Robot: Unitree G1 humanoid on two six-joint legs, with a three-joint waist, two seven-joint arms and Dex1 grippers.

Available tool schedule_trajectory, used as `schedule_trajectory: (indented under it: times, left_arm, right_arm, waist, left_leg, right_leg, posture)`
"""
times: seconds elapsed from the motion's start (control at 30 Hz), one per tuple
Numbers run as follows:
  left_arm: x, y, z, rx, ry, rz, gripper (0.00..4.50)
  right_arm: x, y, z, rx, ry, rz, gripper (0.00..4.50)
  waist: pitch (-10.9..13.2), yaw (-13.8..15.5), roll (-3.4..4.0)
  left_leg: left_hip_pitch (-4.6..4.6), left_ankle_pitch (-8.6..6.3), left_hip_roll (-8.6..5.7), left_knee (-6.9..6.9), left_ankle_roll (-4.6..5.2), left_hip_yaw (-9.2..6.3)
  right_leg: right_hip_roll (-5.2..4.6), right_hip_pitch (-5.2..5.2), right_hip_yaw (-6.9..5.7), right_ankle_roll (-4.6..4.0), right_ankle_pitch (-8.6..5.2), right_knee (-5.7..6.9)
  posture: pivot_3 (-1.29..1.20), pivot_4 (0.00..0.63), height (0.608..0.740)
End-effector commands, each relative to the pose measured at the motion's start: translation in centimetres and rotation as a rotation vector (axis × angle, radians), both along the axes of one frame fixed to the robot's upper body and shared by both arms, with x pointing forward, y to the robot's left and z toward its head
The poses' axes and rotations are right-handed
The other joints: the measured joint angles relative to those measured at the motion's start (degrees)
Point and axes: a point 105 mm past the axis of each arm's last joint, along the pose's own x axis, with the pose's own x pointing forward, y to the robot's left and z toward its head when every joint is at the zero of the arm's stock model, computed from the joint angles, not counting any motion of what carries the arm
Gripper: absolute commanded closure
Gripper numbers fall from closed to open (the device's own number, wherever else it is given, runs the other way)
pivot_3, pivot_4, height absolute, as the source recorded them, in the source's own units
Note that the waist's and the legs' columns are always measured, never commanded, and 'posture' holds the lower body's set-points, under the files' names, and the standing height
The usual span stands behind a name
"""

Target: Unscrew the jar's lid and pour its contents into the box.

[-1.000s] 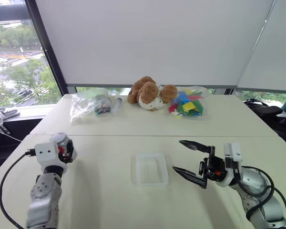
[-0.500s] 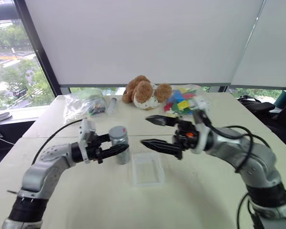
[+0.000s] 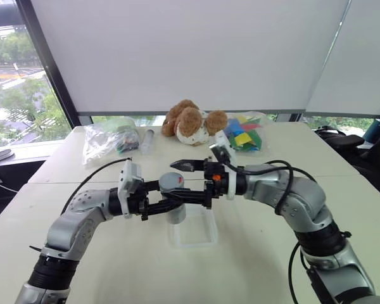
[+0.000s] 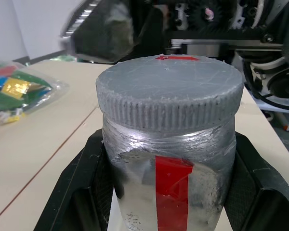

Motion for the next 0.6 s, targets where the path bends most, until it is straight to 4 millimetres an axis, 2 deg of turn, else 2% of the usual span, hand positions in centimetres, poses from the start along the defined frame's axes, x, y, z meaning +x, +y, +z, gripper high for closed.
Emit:
schedule_trajectory:
  times: [0.03, 0.43, 0.53, 0.6]
  left_arm:
    - [-0.6, -0.5, 0.8, 0.003, -0.060, -0.022, 2.22]
    - [-1.0, -0.9, 0.9, -0.005, -0.067, -0.024, 2.22]
    - [-1.1, -0.8, 0.9, -0.002, -0.067, -0.023, 2.22]
    - [-1.1, -0.7, 0.8, 0.000, -0.068, -0.022, 2.22]
  right_arm:
    - [-0.3, 0.5, 1.3, 0.021, -0.064, 0.033, 0.00]
    - [0.1, 0.8, -0.1, -0.029, -0.065, 0.057, 0.00]
    - [0.0, 0.8, -0.2, -0.019, -0.070, 0.065, 0.93]
    - [-0.2, 0.8, -0.3, -0.018, -0.070, 0.081, 1.92]
  waist:
    - [0.00, -0.16, 0.00]
    - [0.01, -0.23, 0.01]
    - [0.01, -0.23, 0.01]
    - [0.01, -0.23, 0.01]
  left_leg:
    - [0.00, 0.00, 0.00, 0.00, 0.00, 0.00]
    - [0.00, 0.00, 0.00, -0.01, 0.00, 0.00]
    - [0.00, 0.00, 0.00, -0.02, 0.00, 0.00]
    - [0.00, 0.00, 0.00, -0.02, 0.00, 0.00]
  right_leg:
    - [0.00, 0.00, 0.00, 0.00, 0.00, 0.00]
    - [0.02, -0.03, 0.00, 0.00, 0.00, 0.03]
    - [0.02, -0.04, 0.00, 0.00, 0.00, 0.03]
    - [0.02, -0.04, 0.00, 0.01, 0.00, 0.04]
  posture:
    - [0.00, 0.150, 0.740]
    - [0.00, 0.150, 0.740]
    - [0.00, 0.150, 0.740]
    - [0.00, 0.150, 0.740]
